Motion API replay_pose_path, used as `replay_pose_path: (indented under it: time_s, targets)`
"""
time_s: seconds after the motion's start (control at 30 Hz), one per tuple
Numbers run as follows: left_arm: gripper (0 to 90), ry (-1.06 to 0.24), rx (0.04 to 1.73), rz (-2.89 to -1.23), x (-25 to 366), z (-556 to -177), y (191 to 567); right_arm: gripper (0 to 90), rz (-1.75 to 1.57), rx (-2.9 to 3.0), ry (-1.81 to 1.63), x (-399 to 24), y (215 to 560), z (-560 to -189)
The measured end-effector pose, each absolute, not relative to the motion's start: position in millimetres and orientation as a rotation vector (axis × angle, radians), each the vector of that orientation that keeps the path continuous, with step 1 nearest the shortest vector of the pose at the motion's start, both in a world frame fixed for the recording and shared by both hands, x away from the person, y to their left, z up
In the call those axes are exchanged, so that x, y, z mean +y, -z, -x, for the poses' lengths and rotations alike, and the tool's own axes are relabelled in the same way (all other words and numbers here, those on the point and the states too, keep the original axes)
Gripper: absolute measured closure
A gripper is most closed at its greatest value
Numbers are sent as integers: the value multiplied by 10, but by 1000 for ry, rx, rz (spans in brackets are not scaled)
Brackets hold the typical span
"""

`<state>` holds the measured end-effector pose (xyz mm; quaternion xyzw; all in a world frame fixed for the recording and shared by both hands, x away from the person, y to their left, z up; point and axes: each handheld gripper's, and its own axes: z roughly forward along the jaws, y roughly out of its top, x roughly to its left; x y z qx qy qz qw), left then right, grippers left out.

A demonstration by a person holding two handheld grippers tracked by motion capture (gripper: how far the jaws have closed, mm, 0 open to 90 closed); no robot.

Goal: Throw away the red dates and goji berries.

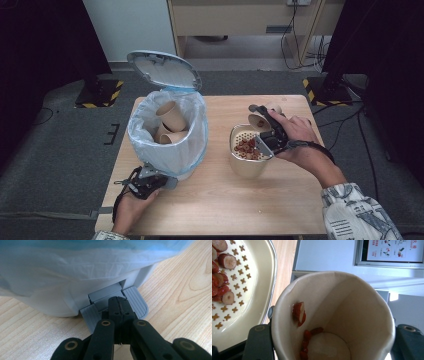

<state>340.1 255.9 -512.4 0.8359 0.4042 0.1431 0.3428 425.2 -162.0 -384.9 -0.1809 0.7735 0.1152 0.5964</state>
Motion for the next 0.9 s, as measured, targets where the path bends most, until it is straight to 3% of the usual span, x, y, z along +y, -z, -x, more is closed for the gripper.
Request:
replay_pose_path:
  time_s: [0.9]
  targets:
    - [900,-370,1051,-2171,2561,-3402,5125,328,244,1851,-469,-1651,3777,-4389]
